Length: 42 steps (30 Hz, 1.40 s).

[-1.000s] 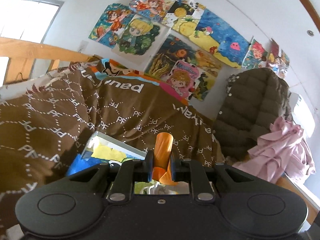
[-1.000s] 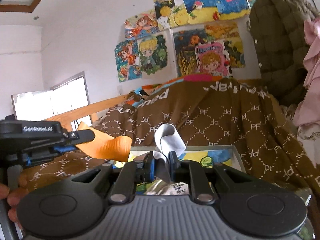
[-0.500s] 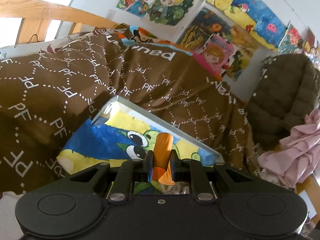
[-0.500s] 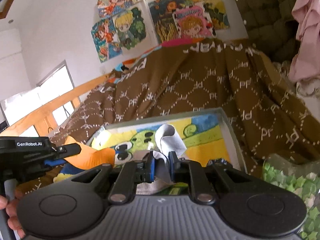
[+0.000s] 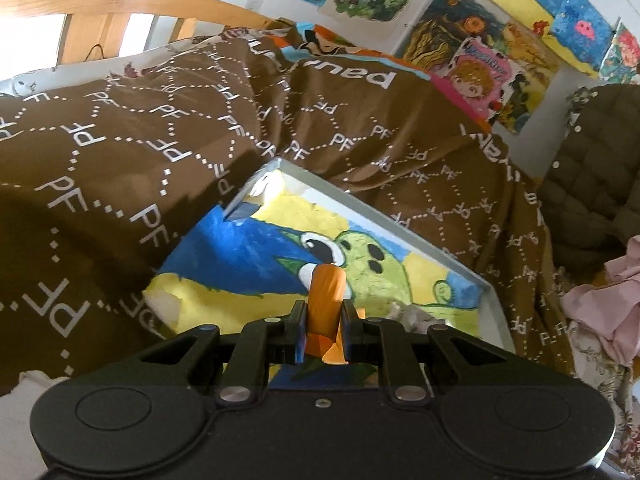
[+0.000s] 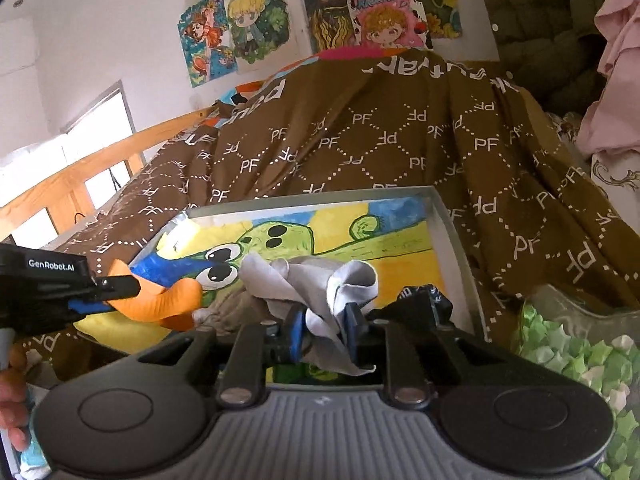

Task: Organize soft objects
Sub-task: 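Release the white cloth into the tray with the right gripper while the left releases the scoop, then withdraw both grippers from the tray back toward the pile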

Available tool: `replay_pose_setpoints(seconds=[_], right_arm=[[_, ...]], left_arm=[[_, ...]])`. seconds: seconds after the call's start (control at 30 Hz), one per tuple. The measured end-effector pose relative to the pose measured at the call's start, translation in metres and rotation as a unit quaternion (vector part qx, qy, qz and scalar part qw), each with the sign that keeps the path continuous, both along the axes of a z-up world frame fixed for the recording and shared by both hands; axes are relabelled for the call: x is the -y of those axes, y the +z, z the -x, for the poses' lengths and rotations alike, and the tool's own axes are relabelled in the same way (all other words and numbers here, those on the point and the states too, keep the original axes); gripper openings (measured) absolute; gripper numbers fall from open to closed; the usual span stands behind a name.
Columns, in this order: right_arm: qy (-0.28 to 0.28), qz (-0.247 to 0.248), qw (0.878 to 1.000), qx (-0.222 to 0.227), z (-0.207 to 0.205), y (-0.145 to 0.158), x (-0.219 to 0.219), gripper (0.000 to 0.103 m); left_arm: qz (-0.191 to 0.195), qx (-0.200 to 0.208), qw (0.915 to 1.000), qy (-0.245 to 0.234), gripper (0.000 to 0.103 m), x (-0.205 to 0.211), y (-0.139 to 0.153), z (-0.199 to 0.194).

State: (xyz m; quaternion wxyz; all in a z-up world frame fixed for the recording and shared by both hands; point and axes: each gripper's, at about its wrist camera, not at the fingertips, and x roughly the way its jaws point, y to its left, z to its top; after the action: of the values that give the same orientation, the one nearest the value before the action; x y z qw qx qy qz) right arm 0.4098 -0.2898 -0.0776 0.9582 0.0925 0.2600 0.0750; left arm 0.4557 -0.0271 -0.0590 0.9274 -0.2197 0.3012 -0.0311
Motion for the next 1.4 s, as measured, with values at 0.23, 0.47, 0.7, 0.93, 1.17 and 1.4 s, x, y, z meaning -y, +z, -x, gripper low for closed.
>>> replay_pose_setpoints(seconds=[0.23,0.47,0.7,0.93,1.17,1.4], right_arm=[[-0.007,0.007,1.000,0.002,0.001,0.001,0.000,0.045],[-0.007,0.012,1.000,0.009,0.003,0.004,0.000,0.071],[-0.007,0.010,0.999,0.029,0.009,0.014,0.001,0.092],[-0.009,0.008,0.998,0.063,0.022,0.034,0.002,0.101],[-0.020,0.008,0.992,0.125,0.053,0.063,0.006,0.103],[-0.032,0.004,0.986,0.161,0.087,0.088,0.012,0.103]], left_arm=[[-0.035,-0.023,0.9991,-0.002,0.027,0.005,-0.002,-0.002],[-0.029,-0.030,0.9991,-0.012,0.042,0.009,-0.003,0.002],[-0.029,-0.011,0.9995,-0.007,0.071,0.012,0.004,0.013],[-0.062,0.038,0.9973,-0.008,0.095,0.019,0.022,0.037],[-0.106,0.114,0.9876,-0.015,0.102,0.025,0.052,0.082],[-0.131,0.161,0.9780,-0.015,0.102,0.026,0.074,0.126]])
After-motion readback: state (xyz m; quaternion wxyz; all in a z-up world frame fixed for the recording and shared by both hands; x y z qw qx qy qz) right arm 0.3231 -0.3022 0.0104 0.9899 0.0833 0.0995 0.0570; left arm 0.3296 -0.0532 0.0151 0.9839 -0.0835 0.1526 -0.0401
